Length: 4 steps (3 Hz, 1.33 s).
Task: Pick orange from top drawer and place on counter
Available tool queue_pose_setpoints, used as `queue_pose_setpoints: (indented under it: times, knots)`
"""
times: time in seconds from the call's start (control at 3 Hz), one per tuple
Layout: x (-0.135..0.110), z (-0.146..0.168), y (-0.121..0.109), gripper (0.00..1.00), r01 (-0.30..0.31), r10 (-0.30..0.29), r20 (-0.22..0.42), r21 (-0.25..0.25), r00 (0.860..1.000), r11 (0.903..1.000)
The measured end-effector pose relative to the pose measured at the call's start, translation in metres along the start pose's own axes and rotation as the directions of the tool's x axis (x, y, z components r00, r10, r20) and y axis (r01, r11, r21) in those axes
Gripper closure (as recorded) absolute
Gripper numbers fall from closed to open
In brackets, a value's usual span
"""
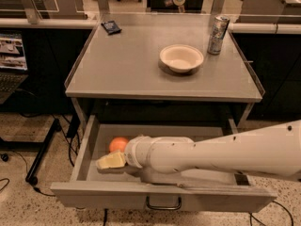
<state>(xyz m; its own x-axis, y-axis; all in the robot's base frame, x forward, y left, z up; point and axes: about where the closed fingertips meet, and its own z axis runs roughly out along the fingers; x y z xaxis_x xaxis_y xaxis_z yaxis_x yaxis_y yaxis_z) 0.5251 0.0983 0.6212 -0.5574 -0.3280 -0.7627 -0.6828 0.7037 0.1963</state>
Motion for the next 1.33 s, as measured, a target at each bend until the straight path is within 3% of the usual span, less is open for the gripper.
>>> queue_pose_setpoints:
  times: [0.33, 0.67, 1.33]
  knots:
    - [0.0005, 0.0014, 0.0113, 0.0, 0.016, -0.016, -0.007, -0.025, 1.0, 0.9996]
    - [0.0006, 0.0014, 0.0118, 0.18, 0.016, -0.016, -0.008, -0.026, 1.0, 0.9995]
    - [0.0005, 0.0014, 0.0118, 0.64, 0.016, -0.016, -0.008, -0.026, 1.0, 0.9995]
